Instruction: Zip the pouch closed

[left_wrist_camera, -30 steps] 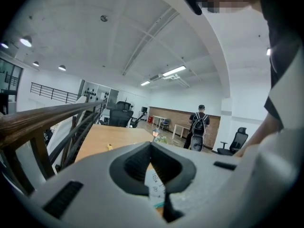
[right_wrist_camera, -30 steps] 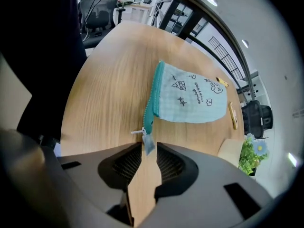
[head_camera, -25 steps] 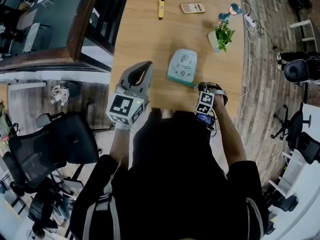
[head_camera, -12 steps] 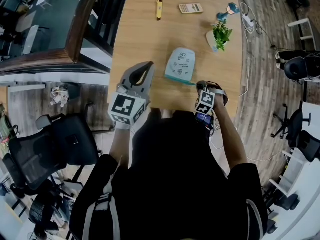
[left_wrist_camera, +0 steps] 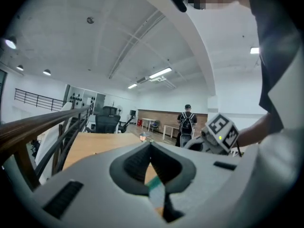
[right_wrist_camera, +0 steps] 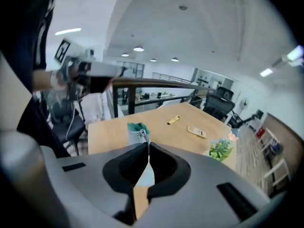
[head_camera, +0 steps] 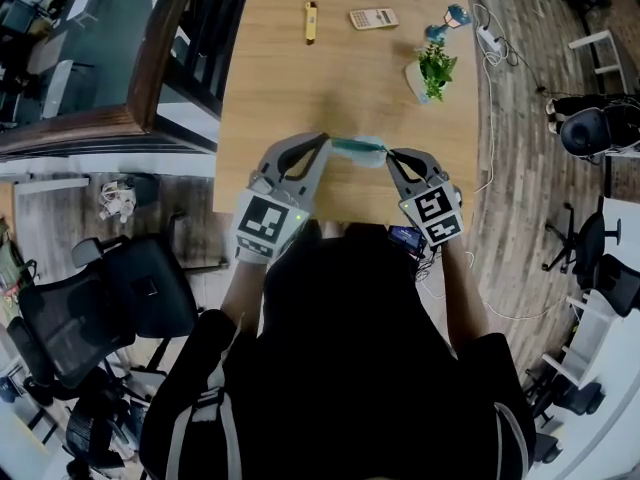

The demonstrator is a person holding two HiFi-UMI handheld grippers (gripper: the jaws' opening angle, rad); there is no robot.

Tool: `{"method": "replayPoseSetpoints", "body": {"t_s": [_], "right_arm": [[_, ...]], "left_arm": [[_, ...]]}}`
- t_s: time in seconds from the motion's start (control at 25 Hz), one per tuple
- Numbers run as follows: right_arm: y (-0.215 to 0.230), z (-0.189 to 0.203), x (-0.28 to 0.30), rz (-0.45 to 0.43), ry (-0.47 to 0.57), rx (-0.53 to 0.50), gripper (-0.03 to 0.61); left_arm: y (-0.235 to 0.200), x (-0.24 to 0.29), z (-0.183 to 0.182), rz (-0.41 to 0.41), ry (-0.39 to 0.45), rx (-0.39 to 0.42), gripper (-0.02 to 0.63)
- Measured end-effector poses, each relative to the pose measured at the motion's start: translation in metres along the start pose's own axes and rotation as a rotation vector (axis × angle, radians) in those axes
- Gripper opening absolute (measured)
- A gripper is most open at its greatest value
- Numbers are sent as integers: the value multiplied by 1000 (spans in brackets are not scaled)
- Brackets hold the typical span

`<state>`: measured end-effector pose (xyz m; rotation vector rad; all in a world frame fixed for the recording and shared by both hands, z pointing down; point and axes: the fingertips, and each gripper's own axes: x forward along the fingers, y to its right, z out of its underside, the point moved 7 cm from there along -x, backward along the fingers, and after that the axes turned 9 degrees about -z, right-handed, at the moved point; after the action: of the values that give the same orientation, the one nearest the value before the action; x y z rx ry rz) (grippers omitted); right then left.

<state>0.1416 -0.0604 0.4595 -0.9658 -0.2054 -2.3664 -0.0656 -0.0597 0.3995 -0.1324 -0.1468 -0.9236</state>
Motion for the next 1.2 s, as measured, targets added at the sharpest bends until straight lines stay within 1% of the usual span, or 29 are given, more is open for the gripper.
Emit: {"method": "replayPoseSetpoints", "body": {"t_s": [0.04, 0.08, 0.12, 0.24, 0.36, 0.56, 0.68, 0.84, 0.96, 1.04, 1.08, 1.12, 1.2], "right_arm": [[1, -12, -11, 23, 36, 81, 21], [2, -23, -22, 54, 64, 141, 21], [1, -34, -32, 87, 87, 174, 21], [-5, -57, -51, 169, 142, 174, 21], [-8, -65, -57, 200, 167, 156, 21], [-8, -65, -62, 203, 186, 183, 21], [-12, -72, -64, 176, 224, 200, 21], [-18, -87, -74, 112, 286, 218, 21], [-21, -99, -85, 62, 326, 228, 21], [-23, -107, -93, 68, 329, 195, 21], [-24, -110, -97, 90, 310, 145, 21], [-25, -114, -102, 130, 272, 61, 21], [-29, -121, -110, 272, 137, -165, 21]], "left_arm": [[7, 1, -4, 16, 13, 16, -2], [15, 2, -9, 30, 23, 31, -2], [23, 3, -15, 42, 33, 45, -2], [43, 5, -28, 86, 64, 84, -2], [52, 8, -34, 120, 84, 90, -2], [59, 15, -35, 137, 79, 84, -2], [66, 20, -31, 162, 81, 89, -2], [76, 23, -34, 200, 145, 71, -2], [79, 21, -39, 198, 200, 105, -2], [80, 17, -45, 181, 241, 135, -2], [81, 15, -47, 170, 259, 147, -2], [81, 13, -49, 159, 276, 154, -2], [83, 11, -52, 151, 306, 154, -2]]}}
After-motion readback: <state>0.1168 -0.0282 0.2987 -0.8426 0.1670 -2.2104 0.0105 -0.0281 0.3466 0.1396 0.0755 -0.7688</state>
